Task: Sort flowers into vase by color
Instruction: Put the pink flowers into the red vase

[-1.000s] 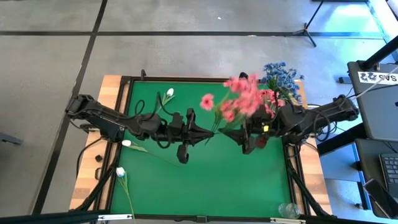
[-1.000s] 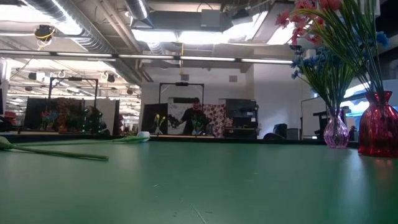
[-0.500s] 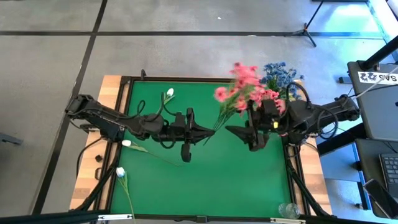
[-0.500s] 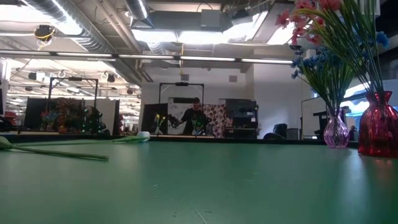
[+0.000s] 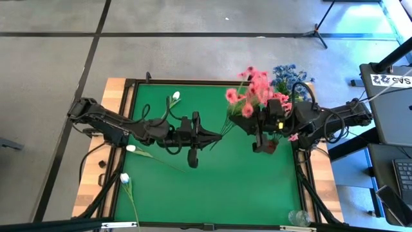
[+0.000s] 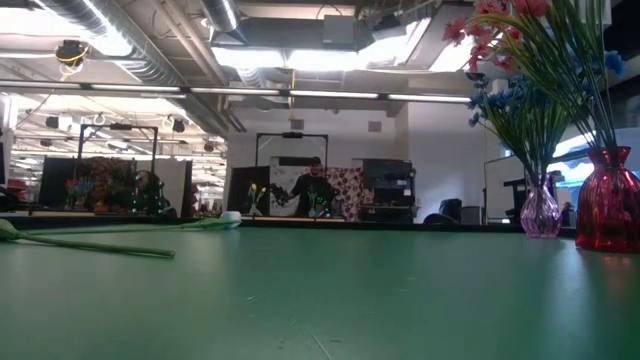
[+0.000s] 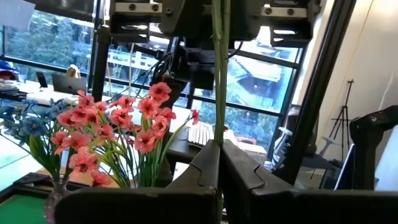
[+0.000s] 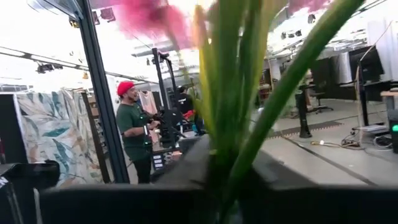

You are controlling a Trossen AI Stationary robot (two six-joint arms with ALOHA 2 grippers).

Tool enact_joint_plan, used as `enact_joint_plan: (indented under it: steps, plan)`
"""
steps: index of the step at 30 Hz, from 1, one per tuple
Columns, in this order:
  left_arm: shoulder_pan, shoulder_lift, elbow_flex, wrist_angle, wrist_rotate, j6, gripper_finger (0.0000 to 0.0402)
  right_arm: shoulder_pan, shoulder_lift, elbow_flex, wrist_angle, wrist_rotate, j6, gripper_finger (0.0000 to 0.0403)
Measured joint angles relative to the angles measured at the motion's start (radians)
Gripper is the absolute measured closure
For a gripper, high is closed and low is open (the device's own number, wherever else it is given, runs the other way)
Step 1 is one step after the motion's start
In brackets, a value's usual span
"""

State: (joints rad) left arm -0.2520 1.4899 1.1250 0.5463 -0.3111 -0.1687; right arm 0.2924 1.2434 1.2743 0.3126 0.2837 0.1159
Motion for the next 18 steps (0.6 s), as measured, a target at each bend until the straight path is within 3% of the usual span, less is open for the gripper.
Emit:
enact_joint_plan:
  steps: [2,12,14,18]
  plan:
    - [0.000,0.000,0.000,-0.003,0.000,0.005,0.0393,0.000,0.000,0.000,-0.001,0.001,-0.033,0.0387]
    - [-0.020,-0.141,0.000,-0.241,0.008,-0.083,0.0293,0.003,-0.120,-0.001,-0.138,-0.050,-0.096,0.0391]
    - [-0.036,-0.191,0.001,-0.322,0.005,-0.097,0.0275,0.003,-0.166,-0.001,-0.194,-0.129,-0.097,0.0391]
    - [-0.069,-0.260,0.001,-0.396,0.003,-0.170,0.0249,0.007,-0.247,0.000,-0.326,-0.410,-0.150,0.0396]
